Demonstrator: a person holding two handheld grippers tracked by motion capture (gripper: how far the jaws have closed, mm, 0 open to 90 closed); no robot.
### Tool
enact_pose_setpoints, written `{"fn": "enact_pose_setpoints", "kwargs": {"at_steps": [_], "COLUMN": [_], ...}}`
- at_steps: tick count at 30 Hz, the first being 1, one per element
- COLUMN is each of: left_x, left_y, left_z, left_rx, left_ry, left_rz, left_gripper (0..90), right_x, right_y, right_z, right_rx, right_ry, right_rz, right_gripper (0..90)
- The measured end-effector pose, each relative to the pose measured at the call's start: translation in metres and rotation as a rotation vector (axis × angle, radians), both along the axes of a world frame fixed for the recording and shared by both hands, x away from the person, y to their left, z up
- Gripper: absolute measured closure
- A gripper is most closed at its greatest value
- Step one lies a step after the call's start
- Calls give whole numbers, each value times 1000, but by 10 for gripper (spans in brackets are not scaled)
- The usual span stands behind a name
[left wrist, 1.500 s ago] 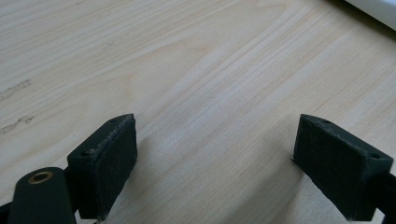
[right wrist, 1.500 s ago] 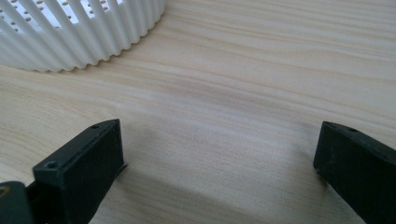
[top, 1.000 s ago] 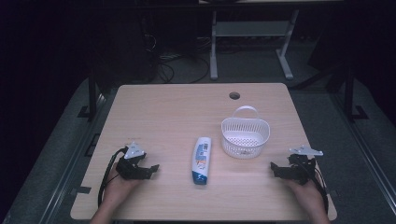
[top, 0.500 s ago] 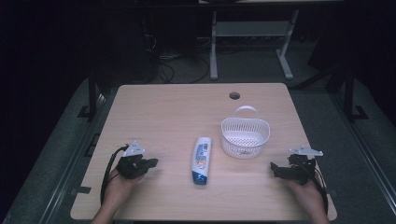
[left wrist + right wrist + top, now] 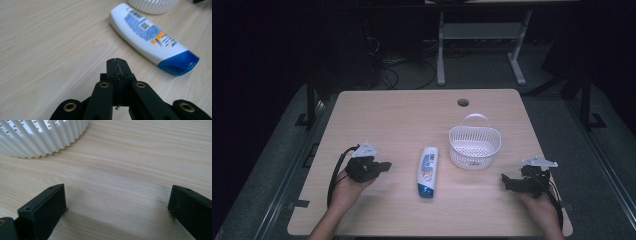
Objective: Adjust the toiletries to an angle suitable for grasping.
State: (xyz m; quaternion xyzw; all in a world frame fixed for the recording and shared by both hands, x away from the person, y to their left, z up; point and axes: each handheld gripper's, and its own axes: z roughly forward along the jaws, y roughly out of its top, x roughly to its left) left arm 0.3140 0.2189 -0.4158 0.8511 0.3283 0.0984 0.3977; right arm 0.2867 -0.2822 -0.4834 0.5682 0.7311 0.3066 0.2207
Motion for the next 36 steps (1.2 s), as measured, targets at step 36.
{"fn": "enact_pose_setpoints", "kwargs": {"at_steps": [36], "left_x": [-18], "left_y": [-119], "left_z": [-14], "left_rx": [-24], "left_ry": [32], "left_rz": [-269], "left_gripper": [900], "right_x": [1], "right_y": [0], "right_z": [0], "right_rx": [1], "right_ry": [0], "right_rz": [2], "right_gripper": [10]}}
